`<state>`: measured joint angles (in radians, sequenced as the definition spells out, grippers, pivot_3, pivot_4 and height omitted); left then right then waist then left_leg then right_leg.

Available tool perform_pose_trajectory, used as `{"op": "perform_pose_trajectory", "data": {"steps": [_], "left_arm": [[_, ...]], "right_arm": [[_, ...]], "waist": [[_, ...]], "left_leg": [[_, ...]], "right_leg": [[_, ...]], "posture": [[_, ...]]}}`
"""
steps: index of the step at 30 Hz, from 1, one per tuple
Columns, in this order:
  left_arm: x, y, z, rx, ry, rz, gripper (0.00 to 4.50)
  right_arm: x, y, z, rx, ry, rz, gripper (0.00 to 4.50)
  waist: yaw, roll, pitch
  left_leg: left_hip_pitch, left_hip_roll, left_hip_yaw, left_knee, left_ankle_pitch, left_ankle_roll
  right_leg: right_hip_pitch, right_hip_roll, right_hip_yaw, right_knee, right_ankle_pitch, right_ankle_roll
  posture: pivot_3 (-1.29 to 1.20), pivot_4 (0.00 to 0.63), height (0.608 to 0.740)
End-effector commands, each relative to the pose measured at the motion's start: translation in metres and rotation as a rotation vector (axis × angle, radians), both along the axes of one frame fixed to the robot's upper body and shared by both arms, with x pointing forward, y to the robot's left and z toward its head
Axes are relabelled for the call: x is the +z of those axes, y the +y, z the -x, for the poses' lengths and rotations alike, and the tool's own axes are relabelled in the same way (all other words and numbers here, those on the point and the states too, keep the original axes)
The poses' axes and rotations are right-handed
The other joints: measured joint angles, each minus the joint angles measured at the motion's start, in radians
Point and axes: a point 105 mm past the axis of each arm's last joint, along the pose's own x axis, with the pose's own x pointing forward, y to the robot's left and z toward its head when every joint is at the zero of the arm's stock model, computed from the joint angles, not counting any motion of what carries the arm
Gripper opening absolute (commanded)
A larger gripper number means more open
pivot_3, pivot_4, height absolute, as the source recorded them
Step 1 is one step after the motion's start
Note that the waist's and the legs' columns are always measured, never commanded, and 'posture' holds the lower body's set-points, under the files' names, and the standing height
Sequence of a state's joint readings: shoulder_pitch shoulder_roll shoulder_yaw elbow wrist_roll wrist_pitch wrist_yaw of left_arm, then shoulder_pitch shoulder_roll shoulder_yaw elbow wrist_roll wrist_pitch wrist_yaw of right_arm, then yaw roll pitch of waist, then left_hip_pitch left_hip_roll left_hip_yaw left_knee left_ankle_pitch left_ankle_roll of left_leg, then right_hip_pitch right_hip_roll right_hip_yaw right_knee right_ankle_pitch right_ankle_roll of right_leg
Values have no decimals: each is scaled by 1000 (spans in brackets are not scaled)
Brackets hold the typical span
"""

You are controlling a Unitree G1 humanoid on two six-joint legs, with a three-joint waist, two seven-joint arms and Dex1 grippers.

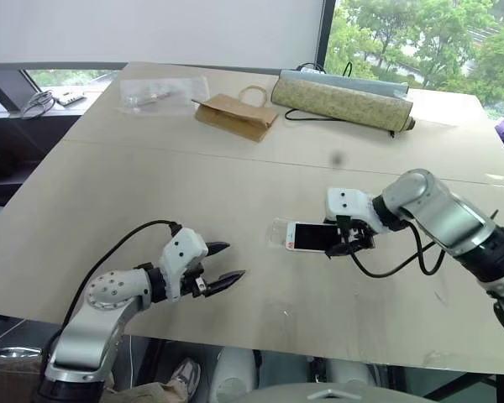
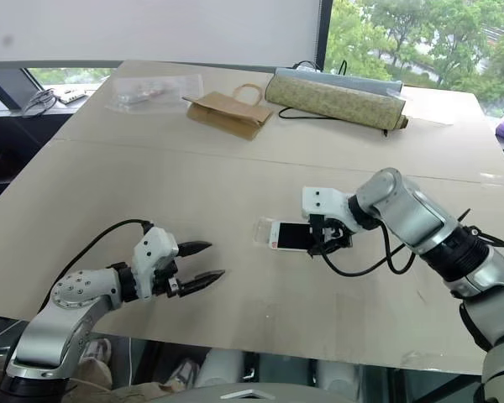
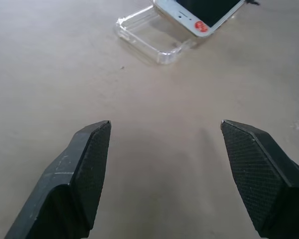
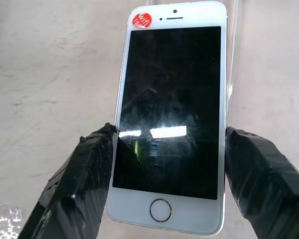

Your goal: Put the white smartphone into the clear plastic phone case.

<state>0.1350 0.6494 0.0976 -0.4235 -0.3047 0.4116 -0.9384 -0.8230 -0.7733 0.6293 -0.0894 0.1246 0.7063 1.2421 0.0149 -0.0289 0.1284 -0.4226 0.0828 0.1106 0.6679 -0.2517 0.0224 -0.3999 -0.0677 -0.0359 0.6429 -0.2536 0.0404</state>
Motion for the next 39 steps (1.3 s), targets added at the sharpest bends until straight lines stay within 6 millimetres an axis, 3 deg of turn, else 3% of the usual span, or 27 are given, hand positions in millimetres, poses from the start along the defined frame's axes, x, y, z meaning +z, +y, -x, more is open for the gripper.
{"op": "perform_pose_trajectory", "data": {"steps": [1, 14, 22, 39], "left_arm": [[10, -6, 0, -15, -66, 5, 3614], [13, 1, -11, -132, -78, 36, 3614], [26, -4, -7, -197, -67, 113, 3614], [39, 16, 6, -146, -68, 144, 3614]], "right_arm": [[5, -4, -5, -26, 15, 34, 2942], [0, 0, -8, -111, 69, 60, 2942], [-1, -2, -8, -117, 60, 75, 2942], [6, 3, -6, -100, 44, 38, 2942]], "waist": [[-1, 0, 0], [-3, 0, 0], [-3, 0, 0], [-4, 1, 0]], "left_leg": [[0, 0, 1, 0, 0, 0], [0, 0, 2, 0, 0, 0], [0, 0, 2, 0, 0, 0], [0, 0, 2, 0, 0, 0]], "right_leg": [[0, 0, 0, 0, 0, 0], [0, -1, 0, 0, 0, 0], [0, -1, 0, 0, 0, 0], [-1, -1, 0, 0, 0, 0]], "posture": [[0, 150, 740], [0, 150, 740], [0, 150, 740], [0, 150, 740]]}}
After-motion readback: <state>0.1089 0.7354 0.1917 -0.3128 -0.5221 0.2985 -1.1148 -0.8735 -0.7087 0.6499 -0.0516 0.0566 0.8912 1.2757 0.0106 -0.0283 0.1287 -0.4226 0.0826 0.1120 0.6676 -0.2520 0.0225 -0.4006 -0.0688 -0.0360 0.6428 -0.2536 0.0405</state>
